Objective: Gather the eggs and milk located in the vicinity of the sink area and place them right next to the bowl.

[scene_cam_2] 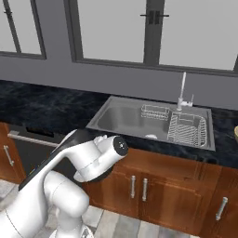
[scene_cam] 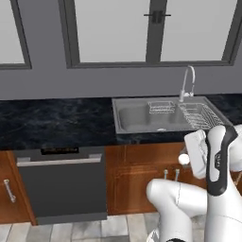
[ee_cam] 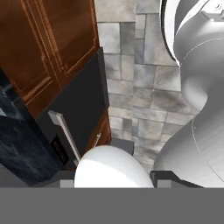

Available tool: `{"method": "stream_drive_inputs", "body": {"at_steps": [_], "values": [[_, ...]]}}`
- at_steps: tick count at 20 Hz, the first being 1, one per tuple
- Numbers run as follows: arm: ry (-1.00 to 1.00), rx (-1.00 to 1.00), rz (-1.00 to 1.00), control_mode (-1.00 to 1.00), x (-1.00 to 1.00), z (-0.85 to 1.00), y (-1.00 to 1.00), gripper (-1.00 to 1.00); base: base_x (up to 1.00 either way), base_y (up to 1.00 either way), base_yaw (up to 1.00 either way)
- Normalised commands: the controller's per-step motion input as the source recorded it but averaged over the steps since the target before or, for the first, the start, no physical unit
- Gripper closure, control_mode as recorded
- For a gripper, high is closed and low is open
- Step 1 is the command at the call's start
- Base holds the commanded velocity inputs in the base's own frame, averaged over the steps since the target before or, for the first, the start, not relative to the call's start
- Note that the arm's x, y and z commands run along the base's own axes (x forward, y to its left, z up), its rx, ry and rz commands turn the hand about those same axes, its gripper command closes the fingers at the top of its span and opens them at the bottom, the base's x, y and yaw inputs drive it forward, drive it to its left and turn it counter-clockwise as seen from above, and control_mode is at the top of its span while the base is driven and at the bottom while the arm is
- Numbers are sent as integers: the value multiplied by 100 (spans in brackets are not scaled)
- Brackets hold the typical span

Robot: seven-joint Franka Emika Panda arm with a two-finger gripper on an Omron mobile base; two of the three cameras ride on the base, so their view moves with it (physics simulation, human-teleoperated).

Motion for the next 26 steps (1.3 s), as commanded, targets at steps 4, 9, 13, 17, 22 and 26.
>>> {"method": "stream_drive_inputs", "body": {"at_steps": [4,9,13,17,22,26], "values": [[0,0,0,100,0,0,0,100,0,-97,0],[0,0,0,100,0,0,0,100,0,-90,0],[0,0,0,100,0,0,0,100,0,-82,0],[0,0,0,100,0,0,0,100,0,-69,0],[0,0,0,100,0,0,0,100,9,-57,0],[0,0,0,100,0,0,0,100,37,-30,0]]}}
